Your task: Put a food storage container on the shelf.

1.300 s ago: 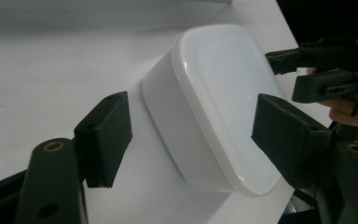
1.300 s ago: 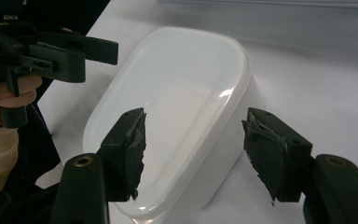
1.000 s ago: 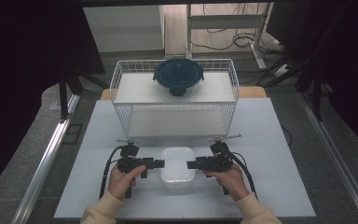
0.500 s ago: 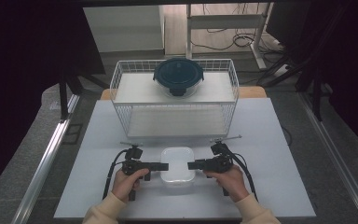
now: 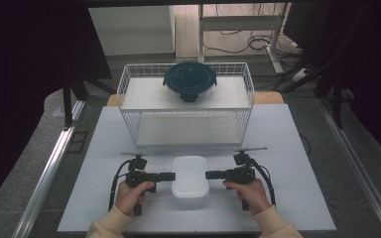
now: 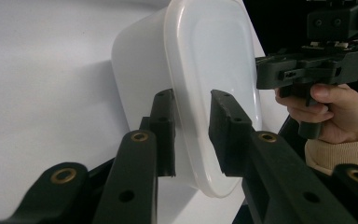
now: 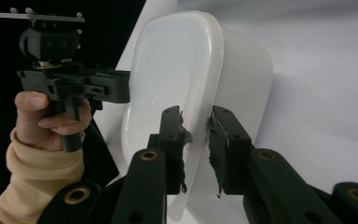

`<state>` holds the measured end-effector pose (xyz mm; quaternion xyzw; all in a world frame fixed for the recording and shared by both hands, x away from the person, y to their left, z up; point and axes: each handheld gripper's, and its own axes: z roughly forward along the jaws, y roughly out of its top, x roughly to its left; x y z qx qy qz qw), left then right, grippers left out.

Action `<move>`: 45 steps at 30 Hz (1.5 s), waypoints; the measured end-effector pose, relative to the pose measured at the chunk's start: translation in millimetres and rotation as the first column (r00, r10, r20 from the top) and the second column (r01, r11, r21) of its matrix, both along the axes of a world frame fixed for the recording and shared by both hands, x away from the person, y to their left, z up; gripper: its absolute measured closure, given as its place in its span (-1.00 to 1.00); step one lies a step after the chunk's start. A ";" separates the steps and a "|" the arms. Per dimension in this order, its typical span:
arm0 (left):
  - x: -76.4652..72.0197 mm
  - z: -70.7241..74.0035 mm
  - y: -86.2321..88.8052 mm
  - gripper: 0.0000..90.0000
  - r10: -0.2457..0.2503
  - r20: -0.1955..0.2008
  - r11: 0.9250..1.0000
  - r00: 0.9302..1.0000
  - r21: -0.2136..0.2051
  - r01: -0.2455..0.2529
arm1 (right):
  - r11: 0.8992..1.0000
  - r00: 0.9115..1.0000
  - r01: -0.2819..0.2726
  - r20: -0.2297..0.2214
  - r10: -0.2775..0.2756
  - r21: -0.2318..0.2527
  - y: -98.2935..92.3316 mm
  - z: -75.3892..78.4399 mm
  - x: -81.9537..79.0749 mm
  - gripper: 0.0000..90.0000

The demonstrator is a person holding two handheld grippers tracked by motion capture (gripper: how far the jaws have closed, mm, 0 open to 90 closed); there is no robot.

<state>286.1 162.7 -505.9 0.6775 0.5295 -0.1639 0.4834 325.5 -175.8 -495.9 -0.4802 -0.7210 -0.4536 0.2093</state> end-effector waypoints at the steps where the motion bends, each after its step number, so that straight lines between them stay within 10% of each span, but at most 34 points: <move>1: -0.6 0.9 0.3 0.63 0.000 0.003 1.000 1.000 0.000 0.000 | 1.000 1.000 -0.002 0.005 0.002 0.004 -0.5 0.4 -0.4 0.70; 18: -12.1 22.8 4.5 0.78 -0.002 0.082 1.000 0.997 -0.007 0.003 | 0.999 0.994 -0.031 0.101 0.030 0.013 -1.5 19.0 -8.5 0.78; 45: -23.1 74.2 4.2 0.79 -0.015 0.265 0.999 0.964 0.033 0.007 | 0.997 0.942 -0.037 0.332 0.057 -0.068 5.2 72.6 -21.9 0.76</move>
